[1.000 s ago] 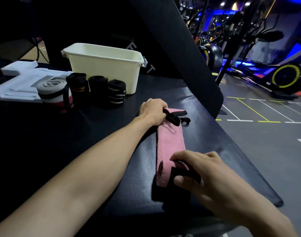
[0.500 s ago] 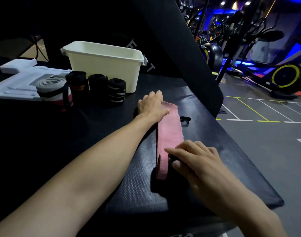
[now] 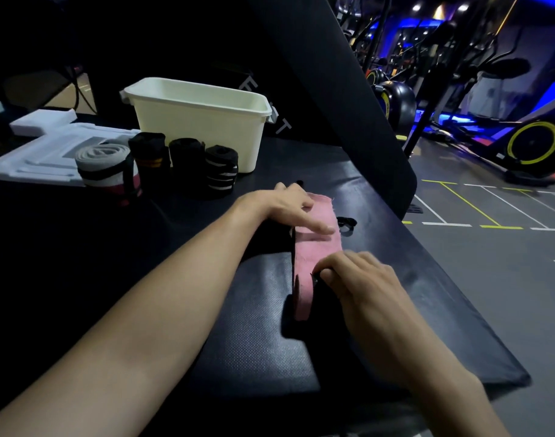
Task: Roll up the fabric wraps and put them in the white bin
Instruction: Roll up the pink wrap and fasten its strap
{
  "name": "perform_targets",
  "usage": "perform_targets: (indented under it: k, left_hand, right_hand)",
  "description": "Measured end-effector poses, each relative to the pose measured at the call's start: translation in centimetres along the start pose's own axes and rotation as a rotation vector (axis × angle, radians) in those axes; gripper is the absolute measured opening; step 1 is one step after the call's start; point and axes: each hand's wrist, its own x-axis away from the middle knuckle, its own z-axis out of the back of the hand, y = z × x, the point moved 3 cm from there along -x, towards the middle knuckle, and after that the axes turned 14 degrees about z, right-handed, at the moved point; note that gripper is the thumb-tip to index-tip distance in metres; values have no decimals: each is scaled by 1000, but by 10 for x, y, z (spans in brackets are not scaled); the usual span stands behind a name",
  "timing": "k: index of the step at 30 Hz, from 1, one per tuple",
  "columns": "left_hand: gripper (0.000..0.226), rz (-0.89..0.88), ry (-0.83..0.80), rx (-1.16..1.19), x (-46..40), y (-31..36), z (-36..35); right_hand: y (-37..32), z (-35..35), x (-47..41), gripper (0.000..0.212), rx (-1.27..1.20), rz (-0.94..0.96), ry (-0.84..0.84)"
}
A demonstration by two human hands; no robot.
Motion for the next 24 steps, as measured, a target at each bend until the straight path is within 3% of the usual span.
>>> perform_targets:
  k: [5,11,16,24]
  left_hand:
    - [79,-19,68,-99,-2,-2,-1]
    - [76,-5,194,-4,-4,-3,-1]
    - [72,-18,227,91,-2,-4,-1]
    - [62,-23,234,131,1,-5,-1]
  right_hand:
    - [1,0,-5,21,140,58,141]
    - [-5,4,-5,4,175,23,308]
    - [-7,8,3,26,224,54,315]
    - [1,3,10,61,122,41,83]
